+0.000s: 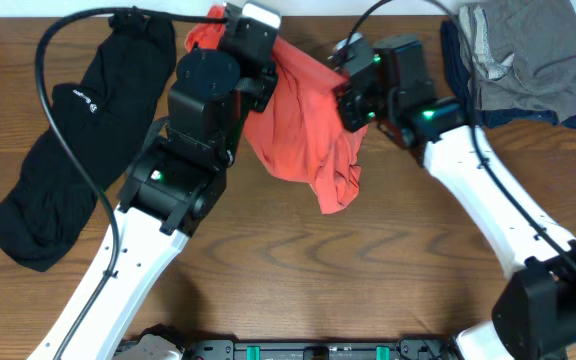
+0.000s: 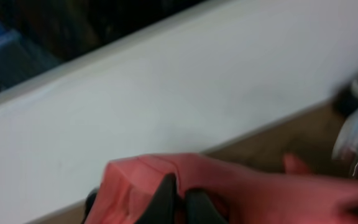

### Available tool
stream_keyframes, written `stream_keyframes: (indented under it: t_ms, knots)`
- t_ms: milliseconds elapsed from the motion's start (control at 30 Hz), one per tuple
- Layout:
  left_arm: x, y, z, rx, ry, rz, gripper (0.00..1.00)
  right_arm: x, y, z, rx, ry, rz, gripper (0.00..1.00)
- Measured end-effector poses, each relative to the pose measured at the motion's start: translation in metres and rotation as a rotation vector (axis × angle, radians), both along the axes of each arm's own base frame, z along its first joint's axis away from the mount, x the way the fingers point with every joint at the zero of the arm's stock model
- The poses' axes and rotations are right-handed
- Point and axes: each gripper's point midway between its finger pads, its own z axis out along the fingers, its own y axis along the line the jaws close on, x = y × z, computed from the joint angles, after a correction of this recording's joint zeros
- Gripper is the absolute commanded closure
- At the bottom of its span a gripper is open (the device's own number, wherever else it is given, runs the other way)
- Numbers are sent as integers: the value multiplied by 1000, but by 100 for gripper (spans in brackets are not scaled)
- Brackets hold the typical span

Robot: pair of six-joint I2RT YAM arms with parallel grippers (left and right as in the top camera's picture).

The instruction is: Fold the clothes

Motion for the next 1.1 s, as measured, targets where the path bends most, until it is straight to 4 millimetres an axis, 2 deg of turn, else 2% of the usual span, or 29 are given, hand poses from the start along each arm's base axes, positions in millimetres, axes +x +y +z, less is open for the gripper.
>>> stream_keyframes:
  t_ms: [67, 133, 267, 400, 467, 533, 767, 933, 1100]
  knots:
    - [-8, 6, -6, 26, 36, 6, 89, 6, -22, 16, 2, -35, -53, 99]
    - [-17, 11, -9, 49, 61, 10, 86, 7, -43, 40, 10, -87, -103, 99]
    - [-35, 26, -13, 84, 106, 29, 86, -6, -83, 98, 26, -199, -191, 99]
    - [-43, 32, -17, 101, 132, 36, 86, -25, -93, 126, 33, -237, -203, 99]
    - [-44, 32, -22, 111, 147, 39, 86, -29, -94, 125, 28, -224, -203, 99]
    - [-44, 32, -26, 119, 164, 39, 86, -29, -94, 116, 19, -192, -202, 99]
    - [-44, 23, -56, 153, 268, -12, 91, -16, -77, 91, 47, -134, -134, 99]
    - [-37, 19, -78, 157, 336, -18, 91, -12, -54, 91, 81, -150, -68, 99]
    - [-36, 21, -88, 126, 385, -38, 92, -15, -26, 99, 121, -176, -17, 99]
